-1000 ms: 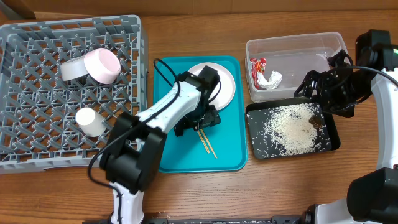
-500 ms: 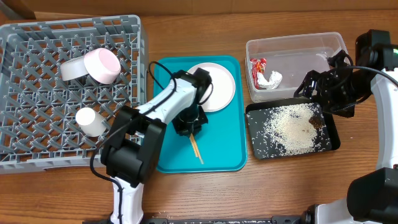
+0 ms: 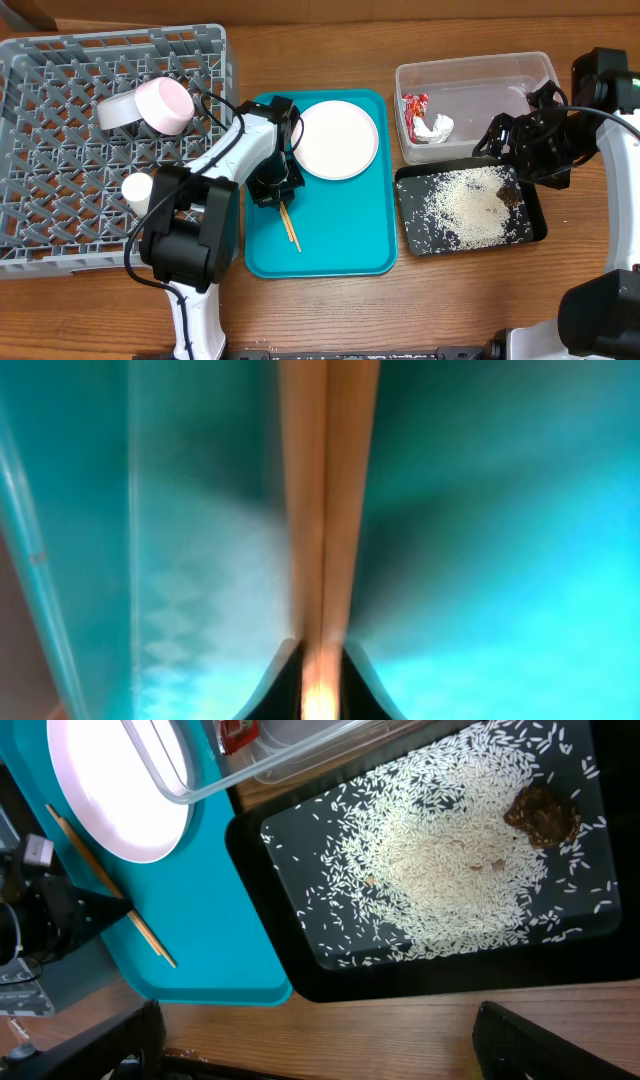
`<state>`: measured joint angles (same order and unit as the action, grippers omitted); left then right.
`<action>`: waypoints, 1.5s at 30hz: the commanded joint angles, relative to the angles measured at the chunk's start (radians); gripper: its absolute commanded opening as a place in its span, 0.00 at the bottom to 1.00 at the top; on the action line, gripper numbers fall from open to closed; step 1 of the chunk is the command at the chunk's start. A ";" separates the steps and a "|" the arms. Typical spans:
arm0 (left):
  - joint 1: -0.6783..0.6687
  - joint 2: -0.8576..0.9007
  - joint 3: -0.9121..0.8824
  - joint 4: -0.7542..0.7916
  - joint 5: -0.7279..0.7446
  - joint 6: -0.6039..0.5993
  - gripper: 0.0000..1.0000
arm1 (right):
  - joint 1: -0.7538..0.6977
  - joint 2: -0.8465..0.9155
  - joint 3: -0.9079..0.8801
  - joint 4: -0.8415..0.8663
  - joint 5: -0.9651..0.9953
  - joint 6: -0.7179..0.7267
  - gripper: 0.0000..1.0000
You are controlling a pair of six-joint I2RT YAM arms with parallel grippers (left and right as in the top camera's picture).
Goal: Sort waste into correct bins and load items into the dishwasher
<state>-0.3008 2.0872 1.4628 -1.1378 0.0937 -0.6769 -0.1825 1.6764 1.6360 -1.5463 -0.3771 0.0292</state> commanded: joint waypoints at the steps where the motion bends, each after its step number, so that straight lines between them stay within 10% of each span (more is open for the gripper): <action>1: 0.009 -0.083 -0.006 0.030 -0.098 0.073 0.04 | 0.002 -0.032 0.002 0.000 0.003 0.000 1.00; 12: 0.009 -0.304 -0.006 0.017 -0.138 0.117 0.07 | 0.002 -0.032 0.002 0.000 0.003 0.000 1.00; 23: 0.007 -0.264 -0.113 0.035 -0.136 0.018 0.41 | 0.002 -0.032 0.002 0.000 0.003 0.000 1.00; 45: 0.006 -0.262 -0.381 0.386 -0.060 0.143 0.41 | 0.002 -0.032 0.002 0.000 0.002 0.000 1.00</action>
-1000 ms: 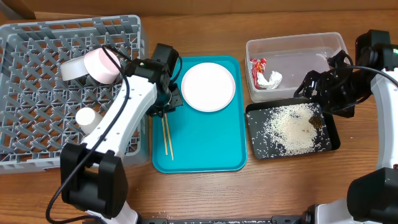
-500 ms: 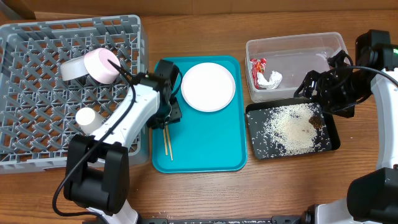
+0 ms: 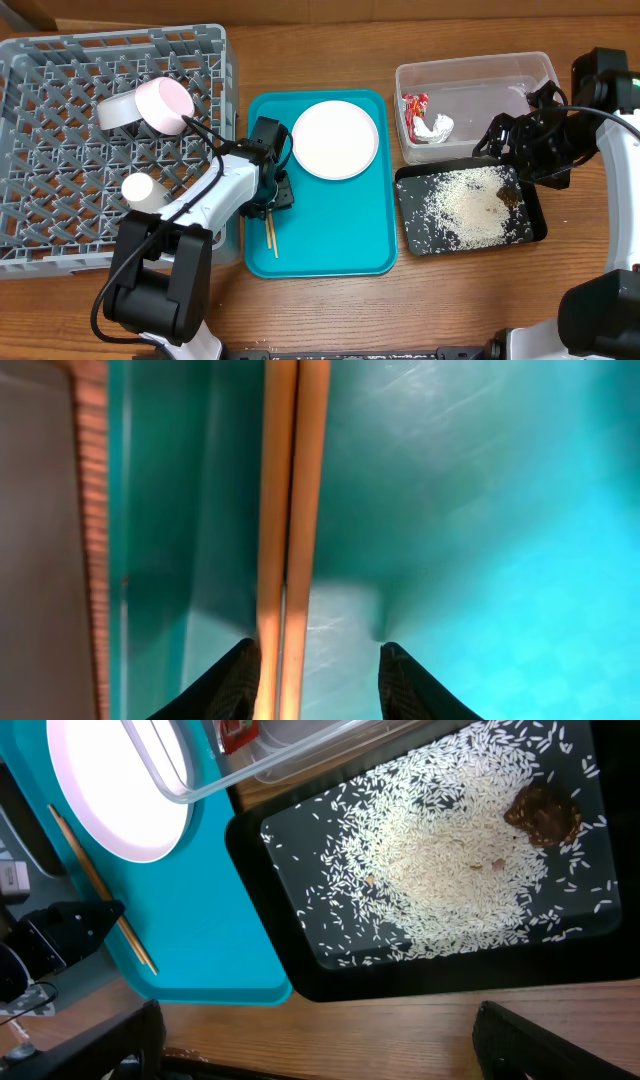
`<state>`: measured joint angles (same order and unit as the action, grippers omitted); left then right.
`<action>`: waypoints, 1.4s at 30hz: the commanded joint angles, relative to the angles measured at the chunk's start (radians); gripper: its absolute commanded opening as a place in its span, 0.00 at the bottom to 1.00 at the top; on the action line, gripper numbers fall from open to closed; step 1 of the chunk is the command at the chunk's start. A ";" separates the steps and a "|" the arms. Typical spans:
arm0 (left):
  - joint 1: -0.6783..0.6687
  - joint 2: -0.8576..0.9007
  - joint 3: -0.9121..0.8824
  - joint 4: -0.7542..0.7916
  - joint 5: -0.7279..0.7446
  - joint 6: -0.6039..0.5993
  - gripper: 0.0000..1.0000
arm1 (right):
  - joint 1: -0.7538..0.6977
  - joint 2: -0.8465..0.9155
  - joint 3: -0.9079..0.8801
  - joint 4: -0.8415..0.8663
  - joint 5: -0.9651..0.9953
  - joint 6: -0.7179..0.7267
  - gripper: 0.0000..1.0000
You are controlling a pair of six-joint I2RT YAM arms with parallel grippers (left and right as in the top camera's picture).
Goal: Sort waste into correct bins and load items into the dishwasher
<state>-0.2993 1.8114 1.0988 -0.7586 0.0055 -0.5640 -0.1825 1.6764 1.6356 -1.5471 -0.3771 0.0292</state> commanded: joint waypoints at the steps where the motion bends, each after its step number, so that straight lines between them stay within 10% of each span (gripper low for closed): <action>1: 0.004 0.014 -0.018 0.006 0.028 0.030 0.41 | 0.002 -0.032 0.002 0.000 0.002 0.000 1.00; 17: 0.004 0.014 -0.055 0.038 0.010 0.008 0.44 | 0.002 -0.032 0.002 0.001 0.002 0.000 1.00; 28: 0.004 0.014 -0.056 0.037 0.010 0.008 0.09 | 0.002 -0.032 0.002 0.000 0.002 0.000 1.00; 42: 0.005 0.011 0.104 -0.083 0.013 0.048 0.06 | 0.002 -0.032 0.002 -0.003 0.002 0.000 1.00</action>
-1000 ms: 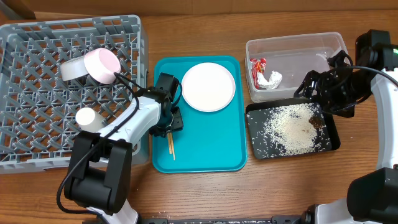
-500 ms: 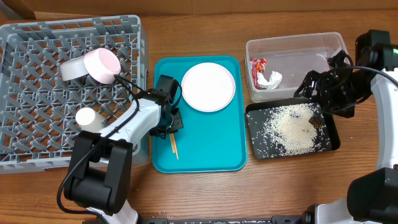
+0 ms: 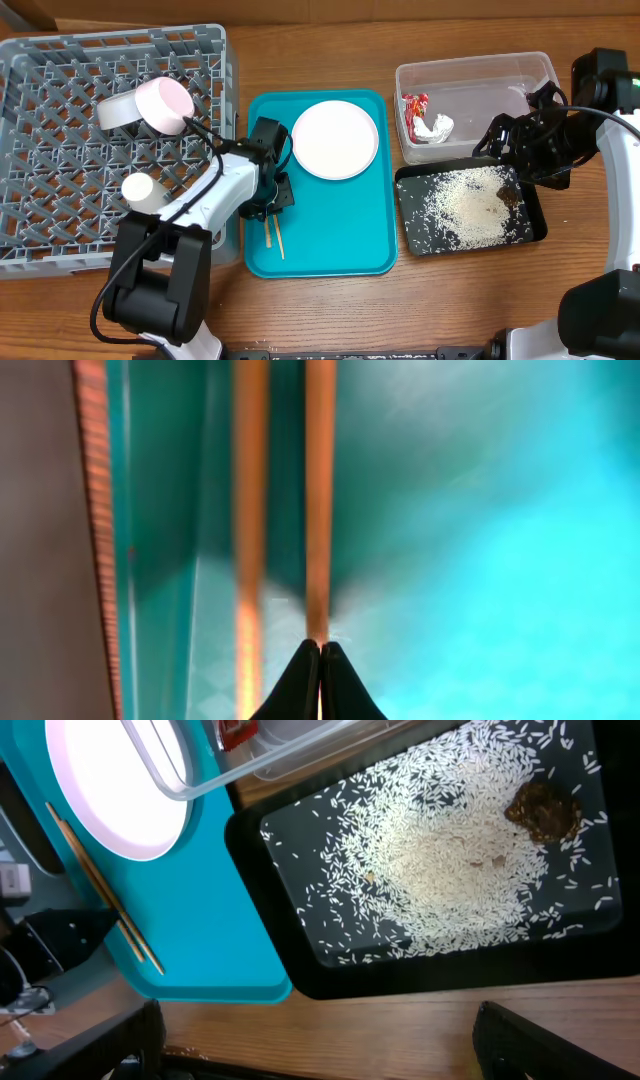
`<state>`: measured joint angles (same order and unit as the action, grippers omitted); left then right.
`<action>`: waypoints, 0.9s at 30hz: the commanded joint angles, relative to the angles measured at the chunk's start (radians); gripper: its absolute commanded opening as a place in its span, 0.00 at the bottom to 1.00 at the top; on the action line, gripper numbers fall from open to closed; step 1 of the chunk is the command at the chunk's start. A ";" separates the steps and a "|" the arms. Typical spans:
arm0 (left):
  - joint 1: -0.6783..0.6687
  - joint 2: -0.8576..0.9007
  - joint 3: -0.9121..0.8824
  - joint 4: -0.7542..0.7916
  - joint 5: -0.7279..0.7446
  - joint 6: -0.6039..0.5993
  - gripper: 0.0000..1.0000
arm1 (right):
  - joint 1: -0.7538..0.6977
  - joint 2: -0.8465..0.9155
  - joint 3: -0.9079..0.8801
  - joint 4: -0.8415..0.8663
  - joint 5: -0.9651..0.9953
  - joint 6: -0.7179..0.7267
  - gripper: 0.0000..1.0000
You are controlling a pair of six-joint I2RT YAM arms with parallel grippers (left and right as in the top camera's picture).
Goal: Sort waste into correct bins and load items into the dishwasher
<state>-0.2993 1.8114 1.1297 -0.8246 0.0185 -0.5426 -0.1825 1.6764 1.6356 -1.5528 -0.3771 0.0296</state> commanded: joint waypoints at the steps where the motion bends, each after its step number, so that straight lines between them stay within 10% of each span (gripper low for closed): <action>1: 0.005 0.011 0.082 -0.021 0.000 0.027 0.06 | 0.002 -0.032 0.002 0.002 0.002 -0.001 1.00; 27: 0.004 0.016 -0.030 0.053 -0.022 -0.003 0.31 | 0.002 -0.032 0.002 0.002 0.002 -0.001 1.00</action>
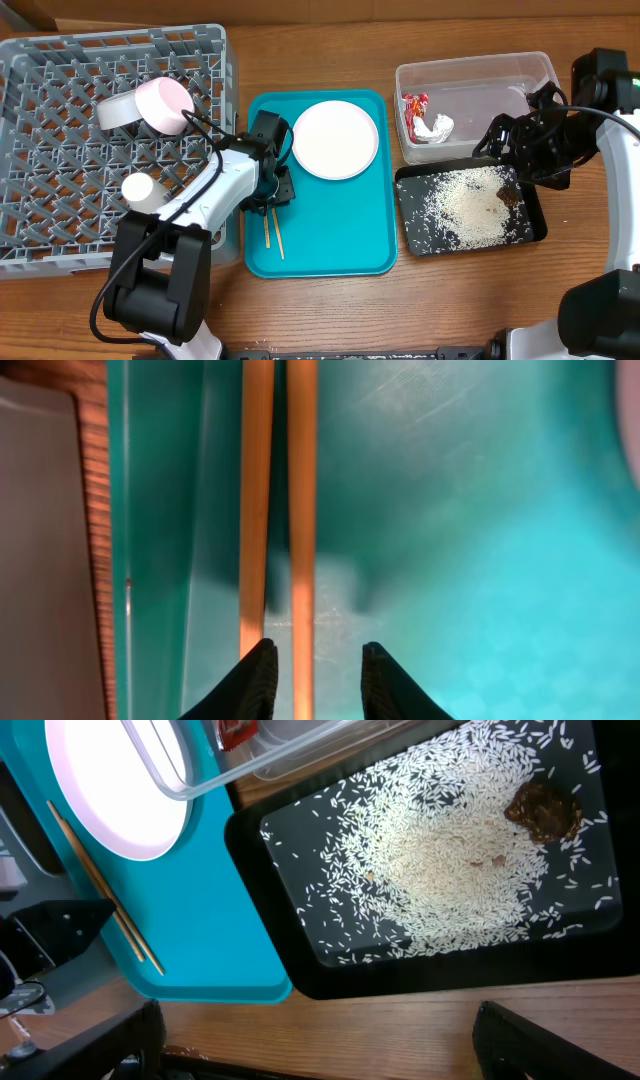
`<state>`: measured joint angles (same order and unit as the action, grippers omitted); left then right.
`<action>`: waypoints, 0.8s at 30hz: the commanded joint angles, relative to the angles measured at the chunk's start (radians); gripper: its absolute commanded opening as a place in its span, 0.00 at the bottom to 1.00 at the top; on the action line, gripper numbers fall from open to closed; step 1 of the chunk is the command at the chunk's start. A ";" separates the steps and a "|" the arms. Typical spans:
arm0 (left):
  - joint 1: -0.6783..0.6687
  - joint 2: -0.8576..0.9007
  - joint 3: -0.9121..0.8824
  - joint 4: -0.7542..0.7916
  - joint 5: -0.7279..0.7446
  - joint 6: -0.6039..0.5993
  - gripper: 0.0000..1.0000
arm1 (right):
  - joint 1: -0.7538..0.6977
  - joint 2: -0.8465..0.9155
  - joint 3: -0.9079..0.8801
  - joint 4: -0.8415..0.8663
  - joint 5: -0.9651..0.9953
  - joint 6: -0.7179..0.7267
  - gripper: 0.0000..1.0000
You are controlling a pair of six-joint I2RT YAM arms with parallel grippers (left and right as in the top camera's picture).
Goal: Sort waste into correct bins and load items into the dishwasher
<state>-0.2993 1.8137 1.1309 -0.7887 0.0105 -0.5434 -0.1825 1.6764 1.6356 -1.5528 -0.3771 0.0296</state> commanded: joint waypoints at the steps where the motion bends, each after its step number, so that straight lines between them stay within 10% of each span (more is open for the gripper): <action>1: 0.004 0.014 -0.039 0.029 -0.014 -0.003 0.32 | 0.002 -0.032 0.002 0.002 0.002 -0.001 1.00; 8: 0.004 0.014 -0.082 0.069 -0.014 -0.003 0.33 | 0.002 -0.032 0.002 0.002 0.002 -0.001 1.00; 15: 0.004 0.014 -0.082 0.080 -0.006 -0.003 0.05 | 0.002 -0.032 0.002 -0.003 0.002 -0.001 1.00; 24: 0.004 -0.021 0.067 -0.042 0.023 0.045 0.04 | 0.002 -0.032 0.002 -0.005 0.002 -0.001 1.00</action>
<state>-0.2993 1.8145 1.0954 -0.7918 0.0193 -0.5446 -0.1825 1.6764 1.6356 -1.5608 -0.3771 0.0296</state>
